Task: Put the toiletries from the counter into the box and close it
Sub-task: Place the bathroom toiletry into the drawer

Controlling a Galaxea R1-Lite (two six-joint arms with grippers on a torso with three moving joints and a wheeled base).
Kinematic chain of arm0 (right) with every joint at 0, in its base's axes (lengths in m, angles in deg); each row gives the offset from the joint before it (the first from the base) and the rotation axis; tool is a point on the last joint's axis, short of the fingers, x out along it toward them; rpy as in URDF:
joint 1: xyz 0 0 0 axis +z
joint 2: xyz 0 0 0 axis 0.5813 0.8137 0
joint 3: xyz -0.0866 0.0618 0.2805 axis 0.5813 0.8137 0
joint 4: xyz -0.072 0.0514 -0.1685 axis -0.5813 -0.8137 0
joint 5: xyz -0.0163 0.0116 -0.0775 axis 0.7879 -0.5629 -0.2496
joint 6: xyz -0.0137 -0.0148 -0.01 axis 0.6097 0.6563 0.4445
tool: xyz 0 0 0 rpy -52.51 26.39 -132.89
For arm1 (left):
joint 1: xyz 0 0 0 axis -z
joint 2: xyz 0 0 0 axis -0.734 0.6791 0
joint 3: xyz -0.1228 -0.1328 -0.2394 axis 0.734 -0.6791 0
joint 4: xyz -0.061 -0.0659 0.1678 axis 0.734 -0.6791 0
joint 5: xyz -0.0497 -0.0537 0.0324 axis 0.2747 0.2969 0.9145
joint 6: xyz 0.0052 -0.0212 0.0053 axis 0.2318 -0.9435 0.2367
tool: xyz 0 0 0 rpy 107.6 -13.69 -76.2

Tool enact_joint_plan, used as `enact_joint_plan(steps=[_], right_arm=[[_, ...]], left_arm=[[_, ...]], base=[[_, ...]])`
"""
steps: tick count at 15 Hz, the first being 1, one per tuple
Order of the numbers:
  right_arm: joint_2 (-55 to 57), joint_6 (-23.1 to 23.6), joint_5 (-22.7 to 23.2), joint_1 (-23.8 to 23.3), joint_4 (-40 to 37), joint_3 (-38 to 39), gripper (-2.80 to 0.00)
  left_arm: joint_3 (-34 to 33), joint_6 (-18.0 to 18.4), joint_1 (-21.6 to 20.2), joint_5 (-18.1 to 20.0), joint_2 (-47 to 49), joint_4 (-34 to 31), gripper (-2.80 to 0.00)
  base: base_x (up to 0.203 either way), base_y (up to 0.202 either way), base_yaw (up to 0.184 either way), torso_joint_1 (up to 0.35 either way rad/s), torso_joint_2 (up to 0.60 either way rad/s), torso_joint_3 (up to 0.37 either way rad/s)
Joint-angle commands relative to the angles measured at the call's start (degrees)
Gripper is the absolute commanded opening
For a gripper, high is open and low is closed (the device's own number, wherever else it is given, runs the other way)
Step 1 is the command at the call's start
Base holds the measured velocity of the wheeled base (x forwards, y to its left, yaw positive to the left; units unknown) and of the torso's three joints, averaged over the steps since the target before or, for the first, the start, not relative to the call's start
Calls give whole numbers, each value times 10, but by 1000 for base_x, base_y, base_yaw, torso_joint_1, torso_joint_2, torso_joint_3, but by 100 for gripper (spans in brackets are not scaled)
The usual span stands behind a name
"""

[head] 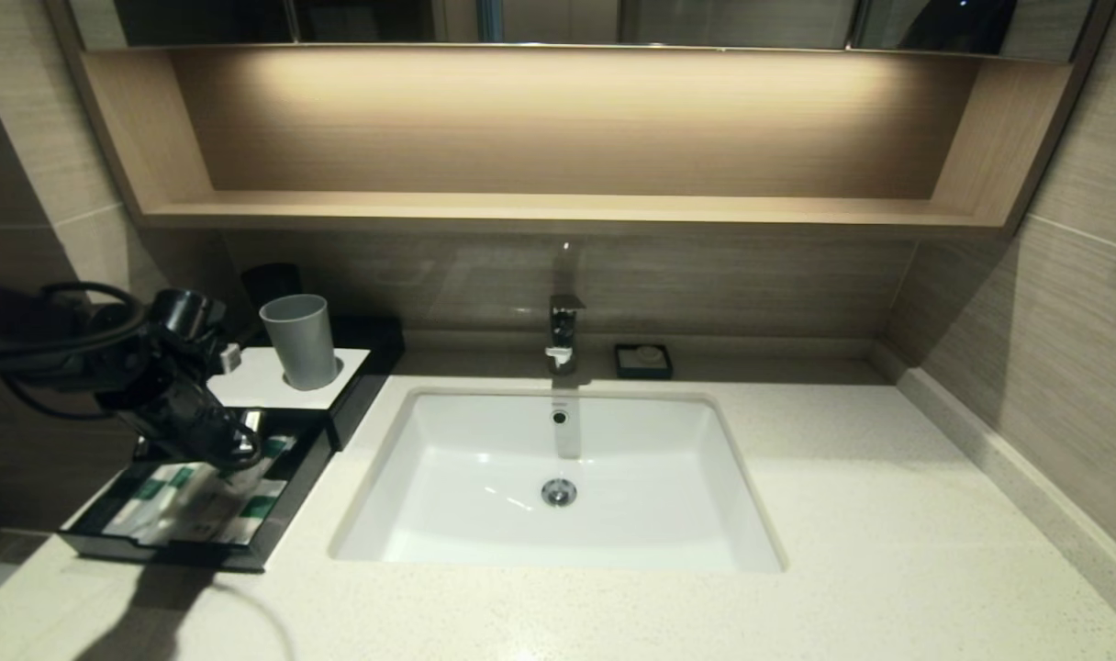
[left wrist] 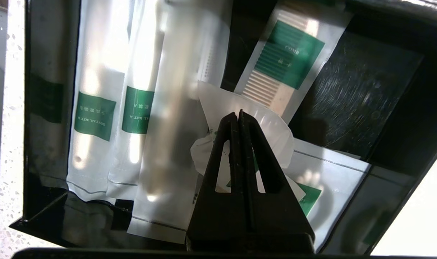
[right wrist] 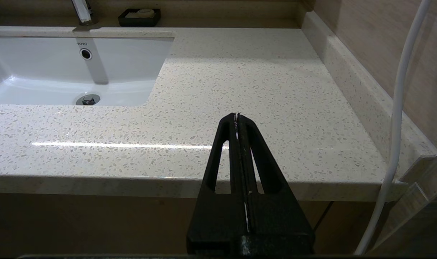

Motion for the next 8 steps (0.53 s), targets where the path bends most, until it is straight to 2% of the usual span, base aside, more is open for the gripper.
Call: enact_joint_plan(steps=[1,8], right_arm=[[-1,0,0,0,0,1,-280],[-1,0,0,0,0,0,-280]], left_arm=[[-4,0,0,-1,3,-2,-280],[-6,0,-1,-1,-27,-2,-280]], base=[[0,0,0,0,0,0],[0,0,0,0,0,0]])
